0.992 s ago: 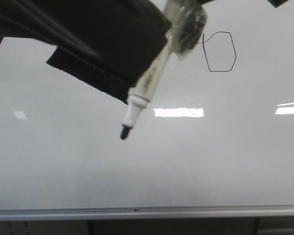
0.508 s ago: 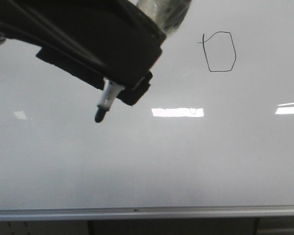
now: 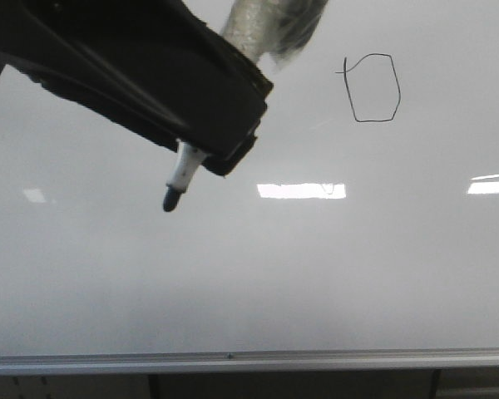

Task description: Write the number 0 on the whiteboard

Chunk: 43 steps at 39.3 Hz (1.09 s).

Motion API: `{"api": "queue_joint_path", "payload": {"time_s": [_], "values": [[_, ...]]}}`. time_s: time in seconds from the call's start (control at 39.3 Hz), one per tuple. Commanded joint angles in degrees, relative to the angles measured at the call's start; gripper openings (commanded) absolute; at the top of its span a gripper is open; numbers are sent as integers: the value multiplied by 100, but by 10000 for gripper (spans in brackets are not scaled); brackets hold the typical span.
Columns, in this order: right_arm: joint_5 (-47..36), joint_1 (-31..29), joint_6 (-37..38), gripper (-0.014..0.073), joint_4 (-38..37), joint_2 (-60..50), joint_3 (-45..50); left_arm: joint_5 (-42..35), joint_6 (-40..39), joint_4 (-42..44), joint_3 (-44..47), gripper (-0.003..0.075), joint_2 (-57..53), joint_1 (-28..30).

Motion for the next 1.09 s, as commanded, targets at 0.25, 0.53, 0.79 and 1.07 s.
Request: {"api": "queue_joint_path", "payload": {"time_s": [0.25,0.53,0.79,1.07], "values": [[-727,-7,-473,412,237,-635,-131,-572,-219,420,-171,-19,-171,-12],[-2850,-7,-462,412,-906,-1945,889,-2199,-3199,2975,-171,-19,-186,583],[-5115,-7,-467,199,-953,-3421,2673,-2330,-4906,4692,-171,-19,-186,1952],[-5684,-7,-467,-67,-953,-4729,3662,-2619,-5022,4848,-171,-19,-176,3848]]}}
